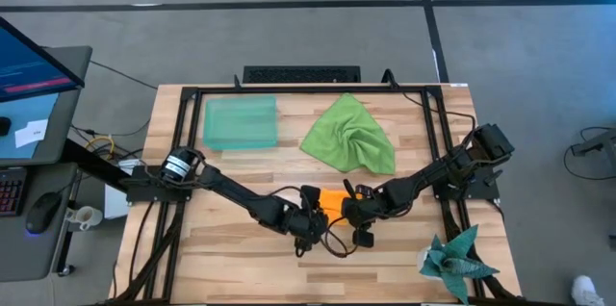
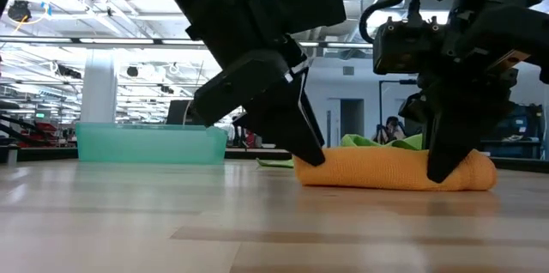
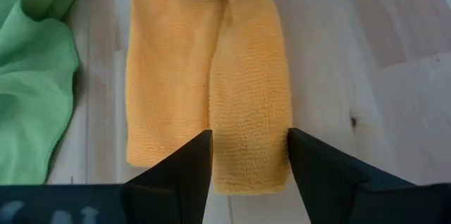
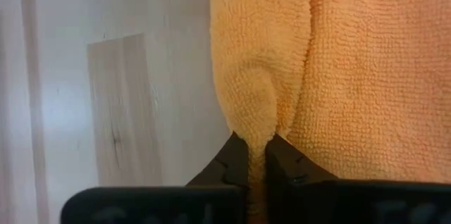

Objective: Roll microfiber towels into tight, uniform cylinder then place into a basket
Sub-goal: Roll the yellow towel

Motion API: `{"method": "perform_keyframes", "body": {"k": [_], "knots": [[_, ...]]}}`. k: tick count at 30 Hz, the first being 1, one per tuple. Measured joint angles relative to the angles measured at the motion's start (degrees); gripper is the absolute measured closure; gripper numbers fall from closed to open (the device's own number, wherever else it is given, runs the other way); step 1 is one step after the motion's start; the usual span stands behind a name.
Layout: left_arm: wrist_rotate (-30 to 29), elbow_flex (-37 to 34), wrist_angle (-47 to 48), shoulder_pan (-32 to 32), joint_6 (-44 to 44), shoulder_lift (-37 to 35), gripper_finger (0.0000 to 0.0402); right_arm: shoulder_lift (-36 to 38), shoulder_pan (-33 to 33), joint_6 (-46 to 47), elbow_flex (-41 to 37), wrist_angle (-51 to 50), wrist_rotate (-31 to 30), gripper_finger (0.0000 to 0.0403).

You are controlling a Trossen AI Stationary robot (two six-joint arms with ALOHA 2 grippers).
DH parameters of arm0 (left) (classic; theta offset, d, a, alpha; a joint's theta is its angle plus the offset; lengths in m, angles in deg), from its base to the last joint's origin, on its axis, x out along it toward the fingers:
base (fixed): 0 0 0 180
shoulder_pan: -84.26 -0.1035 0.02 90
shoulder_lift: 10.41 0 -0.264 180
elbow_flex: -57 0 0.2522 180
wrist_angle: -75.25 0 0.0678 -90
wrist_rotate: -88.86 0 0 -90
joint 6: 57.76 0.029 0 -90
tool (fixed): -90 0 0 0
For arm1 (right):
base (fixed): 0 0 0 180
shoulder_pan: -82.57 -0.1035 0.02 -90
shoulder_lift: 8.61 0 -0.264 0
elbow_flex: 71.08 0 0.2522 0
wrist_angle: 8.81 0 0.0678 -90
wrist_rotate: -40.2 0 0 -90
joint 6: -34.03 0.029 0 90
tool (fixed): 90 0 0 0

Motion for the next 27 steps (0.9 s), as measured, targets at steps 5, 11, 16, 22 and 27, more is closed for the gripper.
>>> {"method": "perform_keyframes", "body": {"k": [5,11,16,22,27], "knots": [[2.53,-1.51,-1.6,-1.58,-1.64,0.0,0.0225,0.0,0.03,-0.1,0.0,0.02,0.45,0.037],[9.3,-2.92,-1.8,-4.66,-7.4,0.0,0.0255,0.0,0.15,-0.5,0.0,0.0,2.01,0.0369],[16.69,-2.95,-5.31,-5.12,-7.98,0.0,0.0353,0.0,1.1,-2.02,0.0,0.07,9.06,0.037],[29.27,-2.82,-7.22,-3.58,-17.13,0.0,0.0375,-0.24,2.43,-3.56,-0.07,2.19,22.79,0.0372],[42.36,-3.17,-4.16,-2.54,-24.02,-0.07,0.0361,-0.29,2.91,-3.47,-0.48,2.64,35.23,0.0364]]}}
